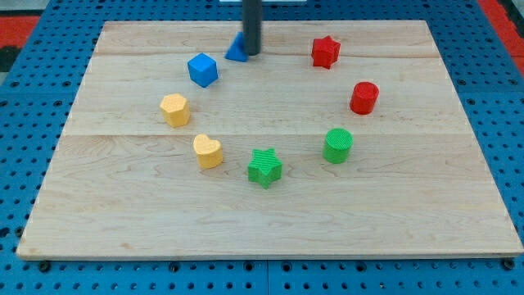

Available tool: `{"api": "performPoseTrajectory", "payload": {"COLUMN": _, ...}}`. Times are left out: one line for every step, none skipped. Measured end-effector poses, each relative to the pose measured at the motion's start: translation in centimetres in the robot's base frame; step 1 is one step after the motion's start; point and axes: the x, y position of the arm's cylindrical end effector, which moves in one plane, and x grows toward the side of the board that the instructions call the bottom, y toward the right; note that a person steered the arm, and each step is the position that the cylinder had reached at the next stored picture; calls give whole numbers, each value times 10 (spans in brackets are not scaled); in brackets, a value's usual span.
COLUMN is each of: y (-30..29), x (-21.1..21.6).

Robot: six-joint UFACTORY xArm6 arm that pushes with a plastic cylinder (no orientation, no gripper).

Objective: Slightly move the cube upwards

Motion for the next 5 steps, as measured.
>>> {"api": "performPoseTrajectory", "payload": {"y": 7, "x": -21}}
{"api": "performPoseTrajectory", "payload": {"y": 56, "x": 23}}
{"api": "performPoseTrajectory", "payload": {"y": 61, "x": 112}}
{"api": "performPoseTrajectory", "payload": {"y": 14, "x": 106}}
{"api": "performPoseTrajectory", "payload": {"y": -15, "x": 71}}
